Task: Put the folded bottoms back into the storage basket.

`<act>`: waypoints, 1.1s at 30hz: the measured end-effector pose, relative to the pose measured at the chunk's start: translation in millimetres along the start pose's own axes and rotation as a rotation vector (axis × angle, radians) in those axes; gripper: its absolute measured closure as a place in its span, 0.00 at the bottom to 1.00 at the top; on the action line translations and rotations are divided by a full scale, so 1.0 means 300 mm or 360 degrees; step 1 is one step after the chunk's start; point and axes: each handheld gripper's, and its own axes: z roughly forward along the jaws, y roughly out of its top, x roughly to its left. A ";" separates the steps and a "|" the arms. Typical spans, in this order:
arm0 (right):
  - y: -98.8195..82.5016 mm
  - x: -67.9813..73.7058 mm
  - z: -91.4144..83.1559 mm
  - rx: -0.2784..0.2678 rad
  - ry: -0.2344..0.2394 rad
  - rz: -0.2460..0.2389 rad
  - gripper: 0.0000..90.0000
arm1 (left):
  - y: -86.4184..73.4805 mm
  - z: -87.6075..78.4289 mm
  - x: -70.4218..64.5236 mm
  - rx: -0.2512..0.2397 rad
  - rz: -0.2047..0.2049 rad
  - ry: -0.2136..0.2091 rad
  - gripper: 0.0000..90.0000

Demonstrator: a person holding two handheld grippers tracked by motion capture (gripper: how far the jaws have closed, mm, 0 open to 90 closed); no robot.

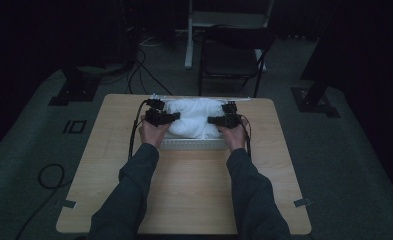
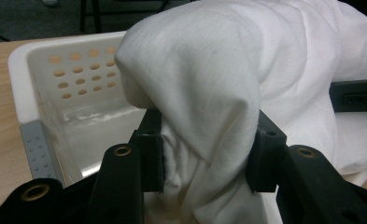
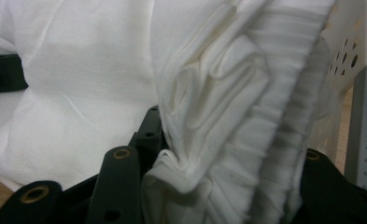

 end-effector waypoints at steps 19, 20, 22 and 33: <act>-0.009 0.013 -0.064 -0.0121 -0.0315 -0.0220 0.25 | -0.029 -0.070 0.013 -0.0080 0.0026 0.0222 0.44; -0.017 0.010 -0.073 -0.0130 -0.0309 -0.0225 0.25 | -0.035 -0.083 0.016 -0.0090 0.0021 0.0214 0.44; -0.026 0.008 -0.084 -0.0138 -0.0307 -0.0225 0.25 | -0.050 -0.114 0.018 -0.0118 0.0038 0.0212 0.44; -0.161 -0.035 -0.212 -0.0218 -0.0296 -0.0244 0.27 | -0.131 -0.261 0.029 -0.0207 0.0114 0.0196 0.44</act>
